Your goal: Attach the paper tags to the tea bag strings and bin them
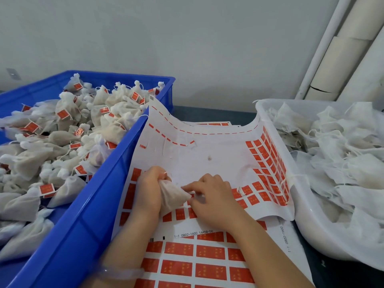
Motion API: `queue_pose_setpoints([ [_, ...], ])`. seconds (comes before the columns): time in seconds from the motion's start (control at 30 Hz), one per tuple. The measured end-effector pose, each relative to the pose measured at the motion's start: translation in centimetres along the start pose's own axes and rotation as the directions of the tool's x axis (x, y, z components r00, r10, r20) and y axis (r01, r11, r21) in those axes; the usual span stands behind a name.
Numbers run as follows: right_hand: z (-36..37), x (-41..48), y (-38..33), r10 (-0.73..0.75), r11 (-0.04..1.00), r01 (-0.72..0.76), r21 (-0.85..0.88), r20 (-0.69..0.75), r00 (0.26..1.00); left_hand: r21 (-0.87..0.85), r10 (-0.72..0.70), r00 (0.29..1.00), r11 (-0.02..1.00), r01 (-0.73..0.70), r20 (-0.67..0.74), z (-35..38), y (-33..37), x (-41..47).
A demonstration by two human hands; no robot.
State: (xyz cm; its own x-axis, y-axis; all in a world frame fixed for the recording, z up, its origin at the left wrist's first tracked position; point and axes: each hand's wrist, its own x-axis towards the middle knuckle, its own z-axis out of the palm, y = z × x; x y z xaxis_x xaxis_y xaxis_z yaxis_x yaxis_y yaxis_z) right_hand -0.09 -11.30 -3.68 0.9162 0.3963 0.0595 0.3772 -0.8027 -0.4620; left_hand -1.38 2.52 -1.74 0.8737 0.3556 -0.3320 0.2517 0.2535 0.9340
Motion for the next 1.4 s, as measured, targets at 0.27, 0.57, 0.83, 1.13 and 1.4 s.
queue_pose_setpoints([
  [0.27, 0.1, 0.0, -0.1, 0.008, 1.000, -0.006, 0.031, -0.048, 0.999, 0.015, -0.003, 1.000, 1.000, 0.004, -0.008, 0.2, 0.4, -0.3],
  [0.57, 0.2, -0.3, 0.1, 0.012, 0.999, -0.010, 0.036, -0.053, 0.999, 0.000, -0.021, 1.000, 1.000, 0.021, 0.009, 0.2, 0.6, -0.4],
  [0.83, 0.1, -0.3, 0.3, 0.016, 0.996, -0.010, 0.085, -0.069, 0.997, 0.016, 0.008, 1.000, 1.000, -0.008, -0.001, 0.1, 0.5, -0.2],
  [1.13, -0.4, -0.4, 0.6, 0.053, 0.989, -0.046, 0.138, -0.046, 0.998, -0.061, 0.046, 0.999, 0.997, -0.047, -0.018, -0.3, 0.5, 0.2],
  [1.4, 0.0, -0.2, 0.1, 0.027, 0.997, -0.019, 0.068, -0.117, 0.993, -0.084, 0.056, 0.998, 0.995, -0.057, -0.012, -0.4, 0.4, 0.6],
])
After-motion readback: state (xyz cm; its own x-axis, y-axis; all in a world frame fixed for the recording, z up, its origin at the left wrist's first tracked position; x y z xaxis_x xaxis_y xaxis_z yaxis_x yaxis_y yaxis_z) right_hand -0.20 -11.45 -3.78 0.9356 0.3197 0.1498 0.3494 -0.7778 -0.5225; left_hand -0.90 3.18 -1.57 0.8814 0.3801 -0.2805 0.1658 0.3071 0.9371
